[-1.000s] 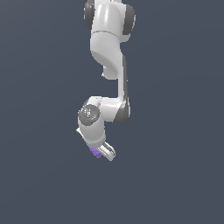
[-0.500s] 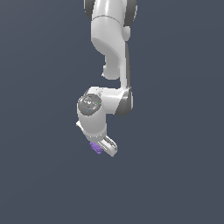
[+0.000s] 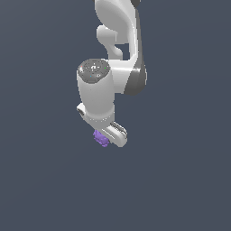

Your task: Pick up the object and move it to a goal position.

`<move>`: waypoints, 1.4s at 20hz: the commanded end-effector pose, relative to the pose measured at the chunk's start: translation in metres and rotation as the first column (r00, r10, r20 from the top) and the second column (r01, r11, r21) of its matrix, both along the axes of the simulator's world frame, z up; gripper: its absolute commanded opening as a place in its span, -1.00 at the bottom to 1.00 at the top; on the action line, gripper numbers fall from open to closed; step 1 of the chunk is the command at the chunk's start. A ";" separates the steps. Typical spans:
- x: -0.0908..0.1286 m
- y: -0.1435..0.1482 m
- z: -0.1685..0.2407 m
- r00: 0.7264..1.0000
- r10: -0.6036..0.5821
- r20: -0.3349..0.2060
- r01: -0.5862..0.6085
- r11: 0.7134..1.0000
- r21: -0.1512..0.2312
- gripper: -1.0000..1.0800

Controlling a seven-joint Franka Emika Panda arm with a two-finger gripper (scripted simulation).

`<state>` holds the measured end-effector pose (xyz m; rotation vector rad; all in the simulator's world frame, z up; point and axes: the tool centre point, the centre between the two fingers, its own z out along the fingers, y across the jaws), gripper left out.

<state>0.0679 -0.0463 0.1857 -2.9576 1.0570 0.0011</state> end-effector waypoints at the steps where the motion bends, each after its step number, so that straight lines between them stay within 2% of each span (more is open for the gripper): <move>1: -0.004 0.005 0.030 1.000 0.000 0.000 0.000 1.000 0.000 -1.00; 18: -0.026 0.036 0.223 1.000 -0.001 0.000 0.001 1.000 -0.001 -1.00; 28: -0.030 0.048 0.284 1.000 0.000 0.000 0.000 1.000 -0.001 -1.00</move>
